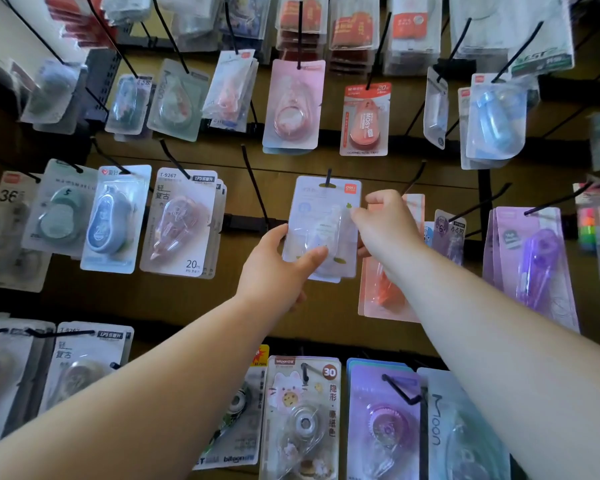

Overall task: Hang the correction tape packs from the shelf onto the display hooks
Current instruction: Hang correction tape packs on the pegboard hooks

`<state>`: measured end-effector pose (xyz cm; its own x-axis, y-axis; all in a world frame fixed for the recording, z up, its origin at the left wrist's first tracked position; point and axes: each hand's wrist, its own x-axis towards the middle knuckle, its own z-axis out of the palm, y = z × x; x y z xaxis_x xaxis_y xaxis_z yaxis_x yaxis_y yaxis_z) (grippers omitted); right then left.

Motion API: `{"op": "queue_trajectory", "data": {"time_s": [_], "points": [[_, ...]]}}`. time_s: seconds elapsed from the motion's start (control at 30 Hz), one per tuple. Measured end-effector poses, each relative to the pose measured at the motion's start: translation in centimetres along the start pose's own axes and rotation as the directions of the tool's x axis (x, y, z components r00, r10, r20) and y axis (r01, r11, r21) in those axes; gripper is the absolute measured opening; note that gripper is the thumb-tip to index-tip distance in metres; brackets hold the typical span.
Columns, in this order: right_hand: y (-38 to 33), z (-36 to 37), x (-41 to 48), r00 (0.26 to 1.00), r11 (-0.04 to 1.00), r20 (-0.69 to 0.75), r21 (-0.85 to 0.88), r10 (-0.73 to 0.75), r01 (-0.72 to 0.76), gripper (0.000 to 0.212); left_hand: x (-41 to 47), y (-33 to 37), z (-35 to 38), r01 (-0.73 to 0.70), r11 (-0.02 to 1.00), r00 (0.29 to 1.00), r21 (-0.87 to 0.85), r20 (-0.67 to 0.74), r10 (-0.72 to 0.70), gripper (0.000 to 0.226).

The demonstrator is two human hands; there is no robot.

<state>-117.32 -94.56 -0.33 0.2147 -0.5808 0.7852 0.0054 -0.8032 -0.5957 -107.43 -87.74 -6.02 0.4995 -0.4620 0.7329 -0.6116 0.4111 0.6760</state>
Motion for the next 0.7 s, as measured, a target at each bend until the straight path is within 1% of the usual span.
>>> {"op": "queue_trajectory", "data": {"time_s": [0.1,0.17,0.23,0.33,0.47,0.6,0.7], "points": [[1.3,0.7,-0.8,0.991,1.000,0.129,0.012,-0.021,0.019,0.044,0.8,-0.7,0.3,0.023,0.998,1.000,0.063,-0.009,-0.023,0.063],[2.3,1.3,-0.7,0.983,0.999,0.180,-0.012,-0.036,0.039,0.053,1.4,-1.1,0.4,0.039,0.995,0.999,0.096,-0.005,-0.039,0.059],[2.8,1.8,-0.3,0.983,0.998,0.178,-0.036,-0.038,0.045,0.057,2.1,-1.4,0.6,0.052,0.991,0.998,0.125,0.020,-0.055,0.055],[3.4,2.3,0.4,0.985,0.997,0.172,-0.063,-0.022,0.034,0.056,3.1,-1.9,1.0,0.067,0.987,0.996,0.145,0.056,-0.076,0.053],[4.0,2.9,1.4,0.986,0.991,0.164,-0.124,-0.031,0.052,0.058,4.2,-2.8,1.6,0.100,0.987,0.990,0.129,0.087,-0.111,0.055],[4.6,2.8,2.3,0.985,0.979,0.169,-0.188,-0.044,0.076,0.057,4.9,-3.7,2.2,0.120,0.987,0.981,0.108,0.137,-0.134,0.053],[4.9,2.9,2.7,0.984,0.976,0.174,-0.202,-0.040,0.075,0.058,5.0,-4.2,2.6,0.132,0.985,0.977,0.112,0.156,-0.148,0.053]]}}
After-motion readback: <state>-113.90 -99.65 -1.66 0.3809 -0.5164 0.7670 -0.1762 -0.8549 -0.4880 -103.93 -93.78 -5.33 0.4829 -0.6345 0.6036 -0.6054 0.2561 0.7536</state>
